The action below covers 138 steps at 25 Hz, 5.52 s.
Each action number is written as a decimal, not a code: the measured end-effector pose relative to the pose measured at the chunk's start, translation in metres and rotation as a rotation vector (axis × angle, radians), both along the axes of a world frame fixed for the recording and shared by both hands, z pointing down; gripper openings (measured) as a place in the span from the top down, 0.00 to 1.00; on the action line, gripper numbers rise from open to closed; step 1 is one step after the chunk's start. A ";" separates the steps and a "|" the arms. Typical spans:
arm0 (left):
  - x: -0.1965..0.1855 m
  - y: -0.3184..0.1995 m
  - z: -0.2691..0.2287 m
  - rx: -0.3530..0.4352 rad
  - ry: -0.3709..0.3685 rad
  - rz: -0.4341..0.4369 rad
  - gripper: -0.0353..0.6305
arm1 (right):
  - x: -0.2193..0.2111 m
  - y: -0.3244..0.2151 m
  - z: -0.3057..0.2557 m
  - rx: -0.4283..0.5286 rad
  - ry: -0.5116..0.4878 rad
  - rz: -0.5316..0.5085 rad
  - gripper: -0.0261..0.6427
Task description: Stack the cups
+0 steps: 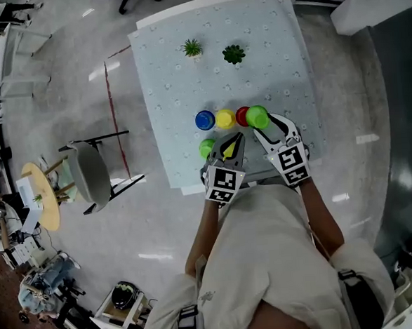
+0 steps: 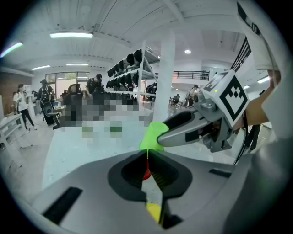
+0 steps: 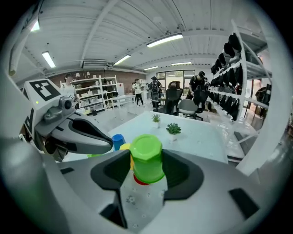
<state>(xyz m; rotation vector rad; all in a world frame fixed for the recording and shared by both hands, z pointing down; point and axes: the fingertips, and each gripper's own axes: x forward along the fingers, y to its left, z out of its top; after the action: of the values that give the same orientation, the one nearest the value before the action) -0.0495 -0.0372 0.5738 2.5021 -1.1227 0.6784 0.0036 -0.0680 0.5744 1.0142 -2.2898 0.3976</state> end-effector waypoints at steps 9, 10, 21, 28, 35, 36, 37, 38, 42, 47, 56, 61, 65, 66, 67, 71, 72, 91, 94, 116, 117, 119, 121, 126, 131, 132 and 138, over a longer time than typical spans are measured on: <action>-0.024 -0.004 0.006 -0.013 -0.005 -0.064 0.92 | -0.032 -0.007 0.005 -0.016 -0.009 -0.085 0.64; -0.026 -0.004 0.007 -0.015 -0.006 -0.070 0.92 | -0.035 -0.007 0.006 -0.019 -0.009 -0.094 0.64; -0.047 -0.009 0.014 -0.042 -0.008 -0.128 0.92 | -0.058 -0.011 0.019 -0.075 0.002 -0.156 0.64; -0.051 -0.008 0.016 -0.039 -0.008 -0.138 0.92 | -0.066 -0.011 0.024 -0.084 -0.009 -0.172 0.62; -0.053 -0.007 0.008 -0.021 -0.017 -0.154 0.92 | -0.062 -0.009 0.014 -0.059 -0.016 -0.178 0.52; -0.054 -0.006 0.007 -0.016 -0.019 -0.158 0.92 | -0.060 -0.008 0.011 -0.050 -0.018 -0.174 0.52; -0.054 -0.006 0.005 -0.010 -0.019 -0.161 0.92 | -0.057 -0.008 0.008 -0.036 -0.021 -0.168 0.52; -0.055 -0.005 0.003 -0.004 -0.017 -0.166 0.92 | -0.054 -0.009 0.004 -0.017 -0.026 -0.159 0.53; -0.061 0.000 -0.006 0.018 -0.014 -0.202 0.91 | -0.044 -0.007 -0.019 0.068 -0.062 -0.134 0.64; -0.074 0.013 -0.009 0.028 -0.037 -0.262 0.91 | -0.045 0.011 -0.036 0.119 -0.098 -0.187 0.91; -0.090 0.037 -0.007 0.013 -0.055 -0.309 0.91 | -0.075 0.047 -0.029 0.072 -0.113 -0.328 0.97; -0.100 0.048 0.005 -0.011 -0.067 -0.330 0.89 | -0.086 0.063 -0.013 0.036 -0.088 -0.391 0.97; -0.108 0.055 0.020 -0.041 -0.099 -0.326 0.76 | -0.090 0.073 -0.004 0.013 -0.062 -0.422 0.97; -0.109 0.056 0.025 -0.051 -0.111 -0.322 0.74 | -0.090 0.075 -0.002 0.010 -0.054 -0.428 0.97; -0.111 0.057 0.030 -0.059 -0.123 -0.318 0.71 | -0.091 0.076 -0.001 0.009 -0.049 -0.434 0.97; -0.114 0.059 0.051 -0.094 -0.146 -0.303 0.65 | -0.092 0.080 0.002 0.004 -0.034 -0.436 0.97; -0.113 0.060 0.057 -0.104 -0.152 -0.296 0.63 | -0.092 0.081 0.003 0.001 -0.031 -0.433 0.97; -0.117 0.061 0.100 -0.131 -0.211 -0.247 0.61 | -0.083 0.083 0.004 0.010 0.016 -0.363 0.97; -0.116 0.060 0.093 -0.116 -0.206 -0.246 0.61 | -0.082 0.083 0.004 0.013 0.014 -0.359 0.97; -0.104 0.006 0.010 0.050 -0.164 -0.188 0.61 | -0.076 0.072 -0.005 0.030 -0.003 -0.293 0.97; -0.103 0.004 0.010 0.052 -0.162 -0.184 0.61 | -0.074 0.071 -0.004 0.029 -0.002 -0.286 0.97; -0.100 -0.002 0.010 0.056 -0.161 -0.174 0.61 | -0.071 0.069 -0.003 0.026 0.000 -0.271 0.97; -0.098 -0.007 0.010 0.057 -0.158 -0.167 0.61 | -0.067 0.068 -0.002 0.026 -0.001 -0.258 0.97; -0.095 -0.020 0.013 0.052 -0.155 -0.151 0.61 | -0.060 0.062 0.002 0.013 0.007 -0.226 0.97; -0.095 -0.028 0.018 0.032 -0.166 -0.145 0.61 | -0.059 0.058 0.003 0.006 0.008 -0.206 0.97; -0.096 -0.030 0.019 0.027 -0.168 -0.146 0.61 | -0.059 0.057 0.003 0.004 0.008 -0.203 0.97; -0.094 -0.036 0.023 0.005 -0.167 -0.145 0.61 | -0.055 0.054 0.008 -0.005 0.010 -0.189 0.97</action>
<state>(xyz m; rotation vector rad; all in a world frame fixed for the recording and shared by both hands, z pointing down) -0.1436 -0.0737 0.5971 2.3746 -1.3499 0.8569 -0.0516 -0.0138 0.5822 0.7862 -2.3492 0.3188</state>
